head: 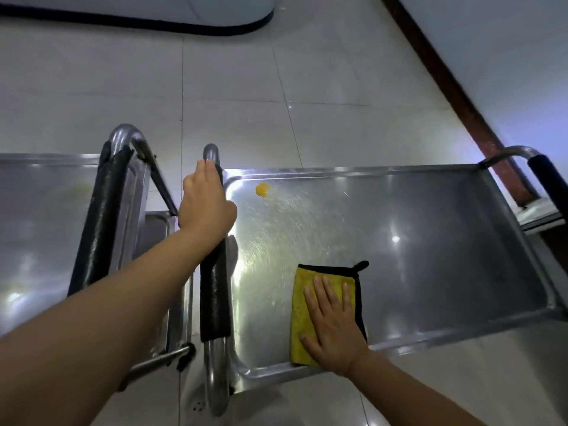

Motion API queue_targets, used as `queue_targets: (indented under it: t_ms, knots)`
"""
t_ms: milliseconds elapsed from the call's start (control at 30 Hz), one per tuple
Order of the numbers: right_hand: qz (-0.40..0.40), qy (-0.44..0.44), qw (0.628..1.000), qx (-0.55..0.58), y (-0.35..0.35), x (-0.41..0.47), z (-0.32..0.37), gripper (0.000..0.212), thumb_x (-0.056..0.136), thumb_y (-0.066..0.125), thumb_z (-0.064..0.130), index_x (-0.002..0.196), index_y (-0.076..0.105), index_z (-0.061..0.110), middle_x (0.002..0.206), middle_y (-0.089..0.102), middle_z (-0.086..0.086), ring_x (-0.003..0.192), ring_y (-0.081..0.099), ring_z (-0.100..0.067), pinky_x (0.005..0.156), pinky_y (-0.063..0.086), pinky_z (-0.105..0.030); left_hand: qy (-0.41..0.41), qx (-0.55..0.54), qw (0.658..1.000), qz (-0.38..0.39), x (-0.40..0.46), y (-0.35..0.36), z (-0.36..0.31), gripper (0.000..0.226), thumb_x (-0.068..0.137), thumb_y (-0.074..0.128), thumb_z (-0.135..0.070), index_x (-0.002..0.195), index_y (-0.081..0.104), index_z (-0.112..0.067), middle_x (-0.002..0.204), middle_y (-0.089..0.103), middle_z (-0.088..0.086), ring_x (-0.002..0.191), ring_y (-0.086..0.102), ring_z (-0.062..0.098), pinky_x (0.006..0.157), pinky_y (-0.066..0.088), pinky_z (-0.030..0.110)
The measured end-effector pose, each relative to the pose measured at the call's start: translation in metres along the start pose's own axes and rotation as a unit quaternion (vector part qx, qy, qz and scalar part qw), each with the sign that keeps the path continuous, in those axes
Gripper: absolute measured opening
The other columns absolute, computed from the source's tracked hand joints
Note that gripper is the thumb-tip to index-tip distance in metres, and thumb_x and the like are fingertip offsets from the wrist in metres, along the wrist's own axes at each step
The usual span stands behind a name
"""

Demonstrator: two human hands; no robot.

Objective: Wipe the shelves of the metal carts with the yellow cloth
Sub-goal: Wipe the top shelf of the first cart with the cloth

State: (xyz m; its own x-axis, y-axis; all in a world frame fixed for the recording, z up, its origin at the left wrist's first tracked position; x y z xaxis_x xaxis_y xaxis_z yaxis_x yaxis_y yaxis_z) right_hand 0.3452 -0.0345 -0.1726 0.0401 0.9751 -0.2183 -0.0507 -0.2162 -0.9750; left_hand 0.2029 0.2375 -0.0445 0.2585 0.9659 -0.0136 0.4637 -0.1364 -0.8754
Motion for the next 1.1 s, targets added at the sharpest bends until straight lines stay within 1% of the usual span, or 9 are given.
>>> queue_targets:
  t_ms: [67, 200, 333, 533, 600, 767, 967, 1033, 1100]
  knots:
    - [0.001, 0.014, 1.0, -0.005, 0.0, -0.007, 0.004, 0.083, 0.089, 0.036, 0.06, 0.152, 0.022, 0.008, 0.159, 0.013, -0.016, 0.147, 0.01, -0.035, 0.111, 0.008, -0.06, -0.005, -0.041, 0.999, 0.033, -0.009, 0.003, 0.008, 0.067, 0.079, 0.062, -0.003, 0.136, 0.027, -0.009, 0.137, 0.034, 0.008, 0.116, 0.042, 0.034, 0.073, 0.043, 0.038]
    - [0.01, 0.055, 0.998, -0.004, 0.003, -0.018, 0.01, 0.086, 0.085, 0.042, 0.058, 0.152, 0.021, 0.008, 0.158, 0.017, -0.018, 0.146, 0.011, -0.035, 0.108, 0.011, -0.061, -0.085, -0.211, 0.971, 0.079, -0.08, -0.001, 0.03, 0.048, 0.081, 0.068, -0.018, 0.116, 0.035, -0.022, 0.109, 0.046, 0.001, 0.094, 0.056, 0.028, 0.078, 0.053, 0.049]
    - [0.023, 0.122, 0.992, 0.02, 0.009, -0.024, 0.02, 0.085, 0.082, 0.042, 0.057, 0.149, 0.025, 0.007, 0.155, 0.024, -0.02, 0.144, 0.017, -0.036, 0.107, 0.014, -0.062, -0.226, -0.366, 0.892, 0.138, -0.16, 0.011, 0.046, 0.037, 0.083, 0.066, -0.023, 0.113, 0.044, -0.018, 0.094, 0.056, 0.008, 0.08, 0.064, 0.031, 0.07, 0.057, 0.051]
    - [0.012, 0.202, 0.979, 0.036, 0.01, -0.015, 0.03, 0.085, 0.08, 0.041, 0.057, 0.145, 0.029, 0.004, 0.152, 0.031, -0.022, 0.141, 0.022, -0.039, 0.108, 0.013, -0.064, -0.288, -0.435, 0.838, 0.16, -0.175, 0.019, 0.049, 0.05, 0.085, 0.066, -0.009, 0.122, 0.037, -0.025, 0.093, 0.058, 0.022, 0.053, 0.058, 0.022, 0.044, 0.05, 0.028]
    - [0.003, 0.228, 0.973, 0.045, 0.009, -0.006, 0.028, 0.085, 0.08, 0.039, 0.058, 0.145, 0.03, 0.003, 0.151, 0.032, -0.023, 0.14, 0.023, -0.04, 0.109, 0.011, -0.065, -0.293, -0.431, 0.837, 0.166, -0.176, 0.022, 0.049, 0.052, 0.082, 0.065, -0.002, 0.119, 0.038, -0.027, 0.092, 0.056, 0.025, 0.046, 0.054, 0.021, 0.042, 0.05, 0.029]
    - [-0.011, 0.257, 0.964, 0.062, 0.006, 0.027, 0.021, 0.087, 0.078, 0.037, 0.057, 0.143, 0.036, 0.0, 0.148, 0.036, -0.026, 0.138, 0.024, -0.041, 0.109, 0.008, -0.063, -0.301, -0.399, 0.854, 0.143, -0.177, 0.024, 0.05, 0.033, 0.08, 0.062, -0.003, 0.103, 0.045, -0.02, 0.08, 0.054, 0.019, 0.039, 0.051, 0.019, 0.04, 0.046, 0.028]
    - [-0.01, 0.211, 0.976, 0.06, -0.001, 0.086, 0.005, 0.086, 0.079, 0.034, 0.056, 0.142, 0.04, -0.002, 0.147, 0.035, -0.028, 0.138, 0.028, -0.044, 0.108, 0.011, -0.066, -0.326, -0.385, 0.853, 0.13, -0.176, 0.023, 0.043, 0.045, 0.081, 0.064, 0.0, 0.112, 0.042, -0.024, 0.076, 0.057, 0.016, 0.043, 0.055, 0.018, 0.038, 0.043, 0.023]
    - [-0.002, 0.195, 0.98, 0.049, -0.011, 0.103, 0.002, 0.087, 0.083, 0.028, 0.058, 0.147, 0.029, 0.0, 0.153, 0.024, -0.027, 0.143, 0.019, -0.043, 0.11, 0.004, -0.067, -0.326, -0.369, 0.861, 0.128, -0.175, 0.023, 0.04, 0.048, 0.081, 0.064, 0.001, 0.112, 0.041, -0.027, 0.073, 0.058, 0.014, 0.041, 0.056, 0.015, 0.04, 0.045, 0.025]
    - [0.027, 0.177, 0.983, 0.03, -0.015, 0.116, -0.001, 0.085, 0.09, 0.024, 0.058, 0.152, 0.004, 0.004, 0.159, 0.0, -0.022, 0.147, -0.004, -0.038, 0.111, -0.008, -0.065, -0.326, -0.34, 0.872, 0.134, -0.176, 0.022, 0.039, 0.051, 0.08, 0.065, -0.001, 0.111, 0.039, -0.033, 0.076, 0.061, 0.011, 0.048, 0.059, 0.017, 0.045, 0.05, 0.03]
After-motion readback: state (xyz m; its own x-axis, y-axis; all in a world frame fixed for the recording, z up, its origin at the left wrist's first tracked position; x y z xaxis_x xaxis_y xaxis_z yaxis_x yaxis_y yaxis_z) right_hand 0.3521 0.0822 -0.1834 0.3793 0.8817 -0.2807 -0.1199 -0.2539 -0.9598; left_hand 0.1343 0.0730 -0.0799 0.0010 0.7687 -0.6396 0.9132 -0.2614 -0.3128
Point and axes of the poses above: each hand's wrist, its own x-axis towards the middle knuckle, its own y-axis out of the palm, z = x × y, the point moved 8 cm from there along x, towards the middle knuckle
